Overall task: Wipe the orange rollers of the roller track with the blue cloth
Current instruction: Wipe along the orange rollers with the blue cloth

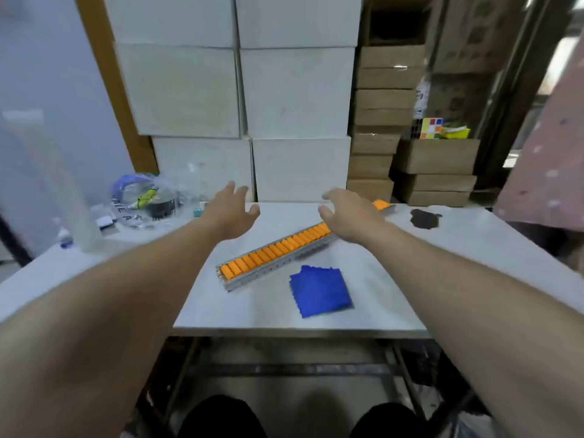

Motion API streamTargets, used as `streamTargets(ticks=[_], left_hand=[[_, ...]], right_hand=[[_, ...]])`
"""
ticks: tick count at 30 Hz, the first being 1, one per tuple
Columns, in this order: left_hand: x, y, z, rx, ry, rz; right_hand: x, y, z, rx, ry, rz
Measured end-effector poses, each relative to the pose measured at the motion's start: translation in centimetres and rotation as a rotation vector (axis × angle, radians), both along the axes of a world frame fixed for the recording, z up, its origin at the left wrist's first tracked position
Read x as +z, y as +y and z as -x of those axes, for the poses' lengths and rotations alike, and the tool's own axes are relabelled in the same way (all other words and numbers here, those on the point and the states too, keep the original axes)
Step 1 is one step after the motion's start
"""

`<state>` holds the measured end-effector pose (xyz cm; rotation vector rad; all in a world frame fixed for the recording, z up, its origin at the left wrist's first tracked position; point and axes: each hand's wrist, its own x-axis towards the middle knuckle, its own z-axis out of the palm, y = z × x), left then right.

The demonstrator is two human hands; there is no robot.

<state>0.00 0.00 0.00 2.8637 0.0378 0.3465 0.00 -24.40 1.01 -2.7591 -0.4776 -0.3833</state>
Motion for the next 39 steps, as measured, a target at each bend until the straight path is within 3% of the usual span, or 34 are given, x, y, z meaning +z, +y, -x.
streamTargets(ticks=[5, 10, 16, 22, 24, 34, 36, 39], left_hand=[[-0.6, -0.9, 3.5, -0.064, 0.009, -0.033], [-3.1, -1.6, 3.9, -0.127, 0.065, -0.016], [-8.0, -1.2, 3.0, -0.110, 0.114, 0.178], [-10.5, -0.9, 2.3, -0.105, 0.032, 0.199], [-10.6, -0.7, 1.9, -0.098, -0.017, 0.239], [-11.3, 0.6, 2.0, -0.123, -0.082, 0.193], [-11.1, 0.4, 1.6, -0.108, -0.072, 0.193], [-11.3, 0.8, 0.6, -0.122, -0.088, 0.148]], right_hand=[[-4.9, 0.3, 5.7, 0.091, 0.307, 0.173], [-9.3, -0.2, 7.5, 0.110, 0.323, 0.186], [-12.3, -0.9, 7.0, 0.092, 0.311, 0.029], [-13.2, -1.1, 5.7, 0.089, 0.184, -0.003], [-12.7, -1.1, 4.9, 0.063, 0.186, -0.156], [-7.1, -2.3, -4.6, -0.200, 0.357, -1.409], [-7.1, -2.5, -7.2, -0.249, 0.304, -1.526], [-8.1, -2.5, -10.9, -0.343, 0.194, -1.478]])
